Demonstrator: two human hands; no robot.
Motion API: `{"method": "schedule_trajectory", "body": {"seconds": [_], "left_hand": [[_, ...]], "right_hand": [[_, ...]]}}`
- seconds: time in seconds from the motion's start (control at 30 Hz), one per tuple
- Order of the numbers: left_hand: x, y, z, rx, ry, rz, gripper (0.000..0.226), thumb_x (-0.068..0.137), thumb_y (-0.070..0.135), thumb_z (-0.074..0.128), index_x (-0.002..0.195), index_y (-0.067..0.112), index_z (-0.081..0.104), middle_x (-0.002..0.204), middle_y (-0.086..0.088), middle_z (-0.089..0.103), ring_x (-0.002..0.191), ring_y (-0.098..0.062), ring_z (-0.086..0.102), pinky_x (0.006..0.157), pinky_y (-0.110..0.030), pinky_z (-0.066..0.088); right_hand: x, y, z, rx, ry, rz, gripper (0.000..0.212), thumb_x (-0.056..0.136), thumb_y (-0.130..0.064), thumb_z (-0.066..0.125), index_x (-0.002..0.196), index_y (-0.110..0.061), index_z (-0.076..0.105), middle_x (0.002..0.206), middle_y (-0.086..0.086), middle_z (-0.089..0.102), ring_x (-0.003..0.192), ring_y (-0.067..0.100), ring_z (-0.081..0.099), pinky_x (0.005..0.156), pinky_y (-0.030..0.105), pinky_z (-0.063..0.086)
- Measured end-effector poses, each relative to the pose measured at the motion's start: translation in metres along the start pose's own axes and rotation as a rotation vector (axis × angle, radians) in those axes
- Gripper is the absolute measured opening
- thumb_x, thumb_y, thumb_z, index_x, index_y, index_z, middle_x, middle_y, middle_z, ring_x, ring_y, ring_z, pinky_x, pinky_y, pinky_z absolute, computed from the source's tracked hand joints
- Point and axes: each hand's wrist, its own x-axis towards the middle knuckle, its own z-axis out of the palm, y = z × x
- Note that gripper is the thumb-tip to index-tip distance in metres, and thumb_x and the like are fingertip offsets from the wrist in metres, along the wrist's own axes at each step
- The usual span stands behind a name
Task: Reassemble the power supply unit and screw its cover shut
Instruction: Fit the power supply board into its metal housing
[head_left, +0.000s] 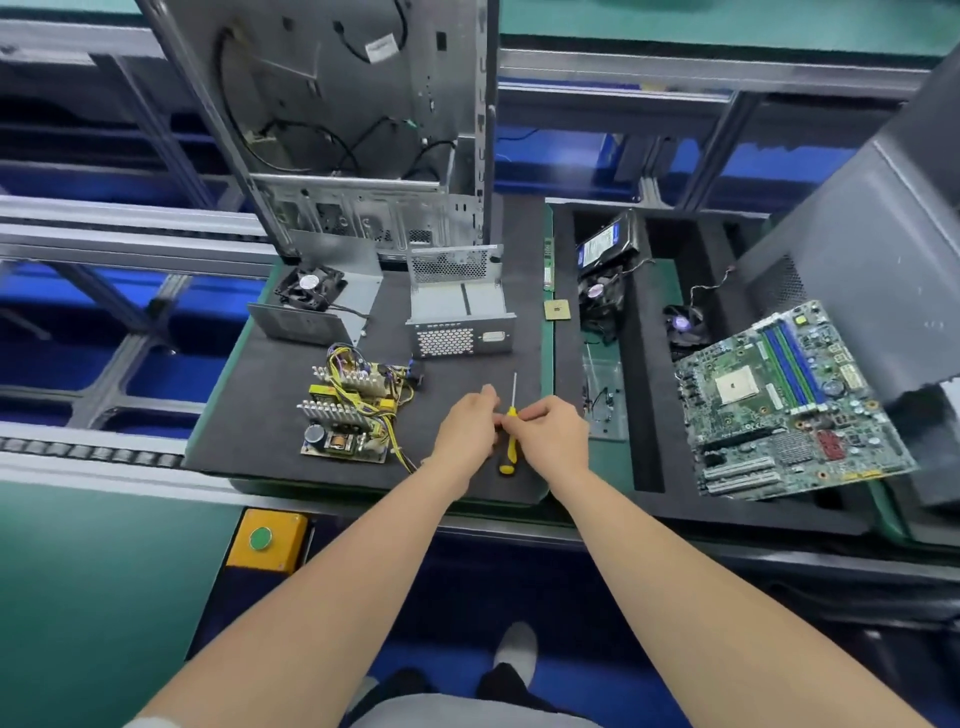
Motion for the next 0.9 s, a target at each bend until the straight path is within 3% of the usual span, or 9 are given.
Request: {"method": "schedule_trajectory", "body": {"seconds": [0.1, 0.2, 0.3, 0.4, 0.5, 0.63, 0.73, 0.83, 0.9], "left_hand": [[-0.002, -0.002, -0.004, 0.054, 0.002, 0.035, 0.034, 0.107, 0.045, 0.037, 0.116, 0.025, 0.063, 0.112, -0.001, 0.071, 0.107, -0.027, 0.066, 0.101, -0.051, 0.053], [-0.006, 0.005, -0.014, 0.133, 0.033, 0.149, 0.029, 0.102, 0.045, 0.045, 0.11, 0.029, 0.069, 0.115, 0.004, 0.071, 0.111, -0.025, 0.064, 0.103, -0.051, 0.051], [-0.012, 0.022, -0.036, 0.145, 0.046, 0.32, 0.02, 0.103, 0.038, 0.051, 0.102, 0.039, 0.072, 0.114, 0.01, 0.073, 0.107, -0.017, 0.068, 0.101, -0.045, 0.053], [-0.011, 0.042, -0.07, 0.104, 0.074, 0.43, 0.026, 0.105, 0.023, 0.052, 0.098, 0.035, 0.073, 0.097, 0.009, 0.078, 0.085, -0.009, 0.072, 0.086, -0.036, 0.057], [-0.005, 0.057, -0.11, 0.09, 0.121, 0.507, 0.027, 0.105, 0.013, 0.051, 0.102, 0.027, 0.073, 0.091, 0.006, 0.078, 0.08, -0.01, 0.071, 0.074, -0.027, 0.056], [0.014, 0.063, -0.16, 0.154, 0.136, 0.532, 0.032, 0.102, 0.007, 0.052, 0.098, 0.032, 0.072, 0.094, 0.006, 0.078, 0.083, -0.005, 0.071, 0.076, -0.025, 0.054], [0.029, 0.057, -0.193, 0.304, 0.078, 0.544, 0.04, 0.092, -0.002, 0.055, 0.1, 0.032, 0.074, 0.1, 0.009, 0.078, 0.1, -0.008, 0.071, 0.094, -0.033, 0.054], [0.04, 0.044, -0.222, 0.483, -0.093, 0.553, 0.041, 0.088, -0.001, 0.059, 0.102, 0.034, 0.075, 0.104, 0.017, 0.076, 0.104, 0.001, 0.068, 0.101, -0.038, 0.053], [0.044, 0.038, -0.24, 0.551, -0.207, 0.569, 0.034, 0.085, 0.009, 0.064, 0.102, 0.036, 0.075, 0.106, 0.017, 0.074, 0.106, -0.004, 0.066, 0.101, -0.044, 0.051]], "right_hand": [[0.004, 0.002, -0.002, -0.013, -0.028, -0.002, 0.023, 0.083, -0.033, 0.084, 0.089, -0.021, 0.066, 0.09, -0.008, 0.066, 0.086, 0.009, 0.062, 0.063, 0.022, 0.043], [0.008, -0.004, -0.006, -0.002, -0.019, -0.046, 0.029, 0.082, -0.034, 0.083, 0.097, -0.017, 0.065, 0.09, -0.007, 0.064, 0.09, 0.012, 0.061, 0.073, 0.028, 0.047], [0.012, -0.023, -0.015, 0.041, 0.021, -0.109, 0.028, 0.085, -0.034, 0.08, 0.102, -0.018, 0.064, 0.087, -0.006, 0.062, 0.082, 0.004, 0.06, 0.062, 0.018, 0.039], [0.016, -0.051, -0.021, 0.098, 0.029, -0.199, 0.021, 0.087, -0.031, 0.077, 0.099, -0.021, 0.065, 0.077, -0.008, 0.059, 0.065, -0.003, 0.059, 0.053, 0.015, 0.04], [0.018, -0.084, -0.016, 0.121, -0.002, -0.278, 0.014, 0.087, -0.031, 0.076, 0.094, -0.023, 0.067, 0.07, -0.009, 0.061, 0.069, 0.007, 0.059, 0.062, 0.026, 0.041], [0.016, -0.122, 0.006, 0.079, -0.18, -0.355, 0.007, 0.087, -0.035, 0.075, 0.088, -0.03, 0.07, 0.065, -0.008, 0.07, 0.071, 0.012, 0.068, 0.064, 0.027, 0.046], [0.013, -0.137, 0.033, -0.037, -0.39, -0.356, 0.014, 0.091, -0.039, 0.072, 0.089, -0.025, 0.069, 0.066, -0.004, 0.075, 0.066, 0.014, 0.073, 0.071, 0.033, 0.056], [0.009, -0.141, 0.054, -0.233, -0.599, -0.333, 0.036, 0.09, -0.059, 0.069, 0.094, -0.023, 0.066, 0.078, 0.002, 0.079, 0.074, 0.014, 0.077, 0.081, 0.042, 0.063], [0.007, -0.143, 0.062, -0.304, -0.798, -0.223, 0.059, 0.078, -0.075, 0.072, 0.103, -0.022, 0.064, 0.091, 0.002, 0.078, 0.078, 0.013, 0.078, 0.078, 0.036, 0.065]]}}
